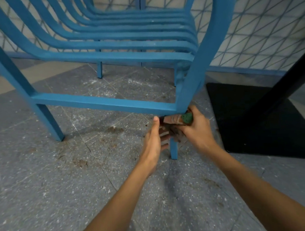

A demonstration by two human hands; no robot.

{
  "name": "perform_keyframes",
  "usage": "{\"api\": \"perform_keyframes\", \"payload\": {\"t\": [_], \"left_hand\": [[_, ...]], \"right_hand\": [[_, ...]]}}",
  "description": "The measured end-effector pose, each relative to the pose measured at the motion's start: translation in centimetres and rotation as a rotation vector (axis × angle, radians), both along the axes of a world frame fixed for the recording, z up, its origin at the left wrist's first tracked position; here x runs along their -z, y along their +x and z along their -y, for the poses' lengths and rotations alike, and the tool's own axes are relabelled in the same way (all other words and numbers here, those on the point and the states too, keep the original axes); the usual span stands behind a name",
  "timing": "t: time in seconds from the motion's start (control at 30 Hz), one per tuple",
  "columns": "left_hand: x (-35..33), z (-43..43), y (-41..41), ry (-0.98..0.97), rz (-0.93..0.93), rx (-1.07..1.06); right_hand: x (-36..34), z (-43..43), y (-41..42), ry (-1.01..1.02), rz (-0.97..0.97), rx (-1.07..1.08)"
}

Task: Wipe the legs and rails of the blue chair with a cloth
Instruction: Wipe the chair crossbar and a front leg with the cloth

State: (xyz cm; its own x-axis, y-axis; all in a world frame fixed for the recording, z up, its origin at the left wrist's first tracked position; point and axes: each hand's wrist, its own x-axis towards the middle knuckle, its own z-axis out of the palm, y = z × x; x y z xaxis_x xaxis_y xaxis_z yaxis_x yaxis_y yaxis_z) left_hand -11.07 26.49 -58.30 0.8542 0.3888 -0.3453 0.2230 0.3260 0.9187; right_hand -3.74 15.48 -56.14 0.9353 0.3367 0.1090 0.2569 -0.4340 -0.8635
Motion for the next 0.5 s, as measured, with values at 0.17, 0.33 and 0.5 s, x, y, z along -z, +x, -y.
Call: {"api": "perform_keyframes", "payload": {"t": [0.17,0.33,0.5], "left_hand": [[-2.0,-0.5,-0.9,0.07,-0.071,0.16],[-3.7,-1.7,-2.8,0.131,-0.159,0.241],[-5.3,-2.1,-3.3,0.929,0.169,-0.003]], "right_hand": [[-0.9,2.2,-0.4,-0.126,-0.046,0.057],[-2.3,2.1,-1.5,-0.124,-0.316,0.148],[-7.8,1.3,-4.0,-0.159,-0.174,0.11]]}}
